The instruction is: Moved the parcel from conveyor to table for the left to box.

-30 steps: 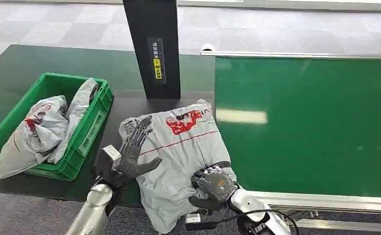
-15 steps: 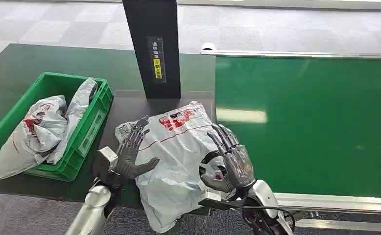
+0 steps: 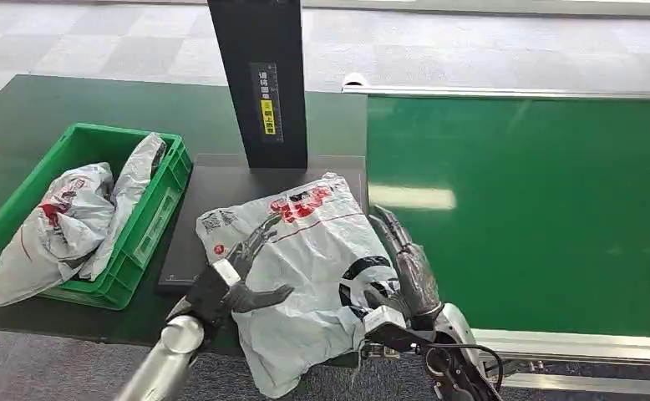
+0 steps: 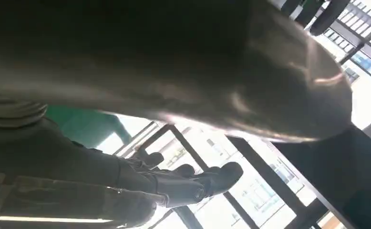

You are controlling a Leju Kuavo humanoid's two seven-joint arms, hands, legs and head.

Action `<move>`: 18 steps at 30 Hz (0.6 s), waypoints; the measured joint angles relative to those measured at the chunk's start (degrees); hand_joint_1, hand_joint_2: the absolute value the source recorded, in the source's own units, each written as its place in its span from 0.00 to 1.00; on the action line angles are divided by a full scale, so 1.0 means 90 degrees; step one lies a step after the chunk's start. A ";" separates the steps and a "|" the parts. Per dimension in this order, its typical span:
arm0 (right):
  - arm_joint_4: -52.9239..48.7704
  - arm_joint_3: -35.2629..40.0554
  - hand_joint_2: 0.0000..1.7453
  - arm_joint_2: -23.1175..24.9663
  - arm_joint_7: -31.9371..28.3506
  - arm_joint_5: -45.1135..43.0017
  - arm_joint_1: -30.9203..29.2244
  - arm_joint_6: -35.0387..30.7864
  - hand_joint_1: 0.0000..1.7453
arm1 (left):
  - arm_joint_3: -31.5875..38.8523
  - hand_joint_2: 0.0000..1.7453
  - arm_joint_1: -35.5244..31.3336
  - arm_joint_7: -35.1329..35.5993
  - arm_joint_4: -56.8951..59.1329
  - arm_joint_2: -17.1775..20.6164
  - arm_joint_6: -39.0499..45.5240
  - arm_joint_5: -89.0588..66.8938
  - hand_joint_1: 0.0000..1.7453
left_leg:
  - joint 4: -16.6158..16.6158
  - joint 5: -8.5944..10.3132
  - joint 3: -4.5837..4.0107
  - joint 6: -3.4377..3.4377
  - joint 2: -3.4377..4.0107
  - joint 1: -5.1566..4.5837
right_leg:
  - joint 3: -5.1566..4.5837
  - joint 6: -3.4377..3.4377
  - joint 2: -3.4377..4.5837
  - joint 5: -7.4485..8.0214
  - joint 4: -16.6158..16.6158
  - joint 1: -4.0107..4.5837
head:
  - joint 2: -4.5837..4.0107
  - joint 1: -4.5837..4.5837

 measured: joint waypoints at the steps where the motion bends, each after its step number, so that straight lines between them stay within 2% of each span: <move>1: 0.0000 -0.0002 0.00 0.0000 0.0000 0.0000 0.0000 0.0000 0.00 | -0.0034 1.00 -0.0015 0.0007 0.0019 0.0010 0.0000 -0.0005 0.00 | 0.0000 0.0000 0.0000 0.0000 0.0000 0.0000 | 0.0000 0.0000 0.0000 0.0000 0.0000 0.0000 | 0.0000 0.0000; 18: 0.0000 -0.0017 0.00 0.0005 0.0000 -0.0002 -0.0002 0.0000 0.00 | -0.0177 1.00 -0.0046 0.0010 0.0085 0.0087 0.0017 -0.0007 0.00 | 0.0000 0.0000 0.0000 0.0000 0.0000 0.0000 | 0.0000 0.0000 0.0000 0.0000 0.0000 0.0000 | 0.0000 0.0000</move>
